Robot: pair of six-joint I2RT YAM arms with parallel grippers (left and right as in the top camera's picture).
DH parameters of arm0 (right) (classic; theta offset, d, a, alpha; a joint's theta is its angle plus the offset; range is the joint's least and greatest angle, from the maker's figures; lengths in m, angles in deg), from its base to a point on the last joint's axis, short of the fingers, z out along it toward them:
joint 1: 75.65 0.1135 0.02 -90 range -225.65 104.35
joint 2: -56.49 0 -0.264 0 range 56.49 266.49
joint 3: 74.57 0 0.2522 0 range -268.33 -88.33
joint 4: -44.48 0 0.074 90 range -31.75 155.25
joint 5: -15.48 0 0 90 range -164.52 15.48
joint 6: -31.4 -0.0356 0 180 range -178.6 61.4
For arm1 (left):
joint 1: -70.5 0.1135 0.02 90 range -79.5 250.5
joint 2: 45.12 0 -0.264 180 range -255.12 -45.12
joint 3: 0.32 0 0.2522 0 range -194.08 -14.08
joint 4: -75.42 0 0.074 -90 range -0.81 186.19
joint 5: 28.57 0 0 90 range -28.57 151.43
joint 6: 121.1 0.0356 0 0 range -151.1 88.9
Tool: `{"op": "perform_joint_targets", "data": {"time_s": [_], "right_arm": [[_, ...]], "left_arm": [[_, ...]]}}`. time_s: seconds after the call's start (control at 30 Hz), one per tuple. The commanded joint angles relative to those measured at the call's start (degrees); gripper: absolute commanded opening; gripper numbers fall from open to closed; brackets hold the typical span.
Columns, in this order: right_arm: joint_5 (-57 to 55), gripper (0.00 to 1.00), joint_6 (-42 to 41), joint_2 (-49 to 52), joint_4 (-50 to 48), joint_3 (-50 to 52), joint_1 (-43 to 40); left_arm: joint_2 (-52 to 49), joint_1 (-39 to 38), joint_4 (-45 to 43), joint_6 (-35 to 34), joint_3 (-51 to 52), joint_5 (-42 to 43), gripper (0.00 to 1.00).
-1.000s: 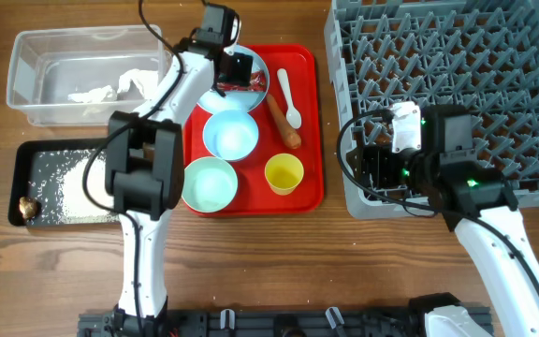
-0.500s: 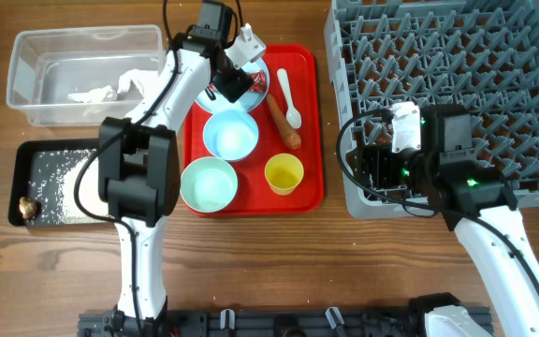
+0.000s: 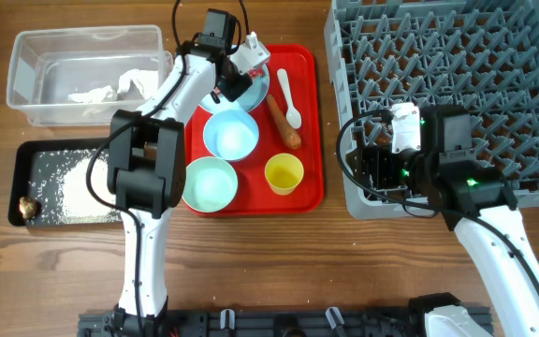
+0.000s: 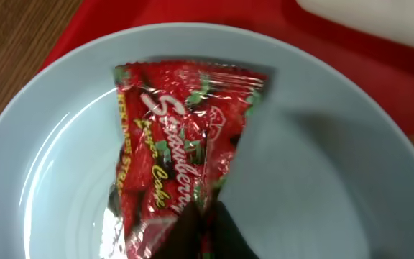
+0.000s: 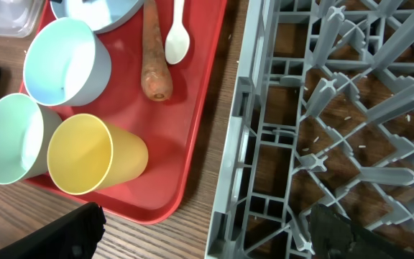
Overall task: Sort waste into correct bins and load items into the dishwasher rack
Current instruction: 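Carry the red wrapper to the clear bin and drop it in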
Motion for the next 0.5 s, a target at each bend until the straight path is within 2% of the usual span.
{"op": "perform_joint_targets", "data": {"time_s": [0.0, 0.1, 0.2, 0.47], "right_arm": [[-0.55, 0.94, -0.42, 0.55, 0.07, -0.50, 0.17], [-0.55, 0.94, -0.44, 0.55, 0.07, -0.50, 0.17], [-0.55, 0.94, -0.44, 0.55, 0.07, -0.50, 0.17], [-0.52, 0.94, -0.46, 0.55, -0.13, -0.50, 0.17]], "left_arm": [[-3.30, -0.15, 0.68, -5.77, 0.66, -1.22, 0.04], [-3.10, -0.15, 0.46, -13.00, 0.63, -2.78, 0.04], [-0.68, -0.15, 1.84, -25.18, -0.50, -5.88, 0.04], [17.09, 0.66, 5.84, -39.98, -3.15, -6.69, 0.04]]}}
